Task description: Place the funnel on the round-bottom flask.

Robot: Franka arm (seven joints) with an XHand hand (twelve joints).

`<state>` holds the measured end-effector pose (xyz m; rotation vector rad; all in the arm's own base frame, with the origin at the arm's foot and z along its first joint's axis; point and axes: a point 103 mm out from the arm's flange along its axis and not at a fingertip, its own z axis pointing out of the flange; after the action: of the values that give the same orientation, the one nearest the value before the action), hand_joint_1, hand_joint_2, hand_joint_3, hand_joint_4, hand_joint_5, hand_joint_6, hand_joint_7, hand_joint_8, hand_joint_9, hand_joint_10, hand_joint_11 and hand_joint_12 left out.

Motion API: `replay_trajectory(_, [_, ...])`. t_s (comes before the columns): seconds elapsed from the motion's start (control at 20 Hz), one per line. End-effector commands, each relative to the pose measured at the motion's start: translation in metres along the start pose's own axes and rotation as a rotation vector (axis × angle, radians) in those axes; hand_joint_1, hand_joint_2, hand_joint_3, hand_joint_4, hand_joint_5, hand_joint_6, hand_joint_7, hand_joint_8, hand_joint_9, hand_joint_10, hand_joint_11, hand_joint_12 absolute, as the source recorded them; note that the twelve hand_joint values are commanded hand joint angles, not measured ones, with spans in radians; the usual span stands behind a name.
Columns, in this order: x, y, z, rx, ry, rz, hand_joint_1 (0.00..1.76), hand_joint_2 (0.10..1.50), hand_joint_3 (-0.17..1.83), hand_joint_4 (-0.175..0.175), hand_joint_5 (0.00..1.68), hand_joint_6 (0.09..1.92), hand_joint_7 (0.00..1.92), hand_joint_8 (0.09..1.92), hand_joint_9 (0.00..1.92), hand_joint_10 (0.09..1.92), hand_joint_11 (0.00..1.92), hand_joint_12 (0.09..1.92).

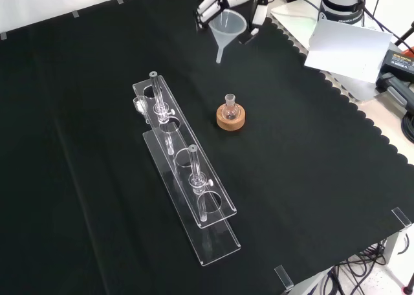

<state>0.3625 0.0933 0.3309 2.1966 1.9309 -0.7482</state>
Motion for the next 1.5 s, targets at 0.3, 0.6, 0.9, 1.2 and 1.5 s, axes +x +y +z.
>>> replay_trajectory(0.3, [0.024, 0.01, 0.052, 0.047, 0.031, 0.006, 0.91, 0.71, 0.62, -0.037, 0.79, 0.82, 0.77, 0.74, 1.14, 0.43, 0.86, 1.06])
replay_trajectory(0.6, [0.035, 0.007, 0.059, 0.049, 0.021, 0.002, 0.91, 0.71, 0.62, -0.037, 0.79, 0.82, 0.77, 0.74, 1.13, 0.42, 0.84, 1.06])
replay_trajectory(0.9, [0.047, 0.006, 0.067, 0.062, 0.004, -0.011, 0.91, 0.71, 0.62, -0.037, 0.79, 0.82, 0.77, 0.75, 1.12, 0.42, 0.84, 1.07])
replay_trajectory(1.2, [0.053, 0.005, 0.069, 0.068, 0.003, -0.015, 0.91, 0.71, 0.63, -0.038, 0.78, 0.83, 0.76, 0.75, 1.12, 0.42, 0.84, 1.07])
replay_trajectory(1.5, [0.054, 0.003, 0.065, 0.074, -0.002, -0.013, 0.91, 0.71, 0.63, -0.04, 0.78, 0.83, 0.76, 0.75, 1.12, 0.43, 0.84, 1.07])
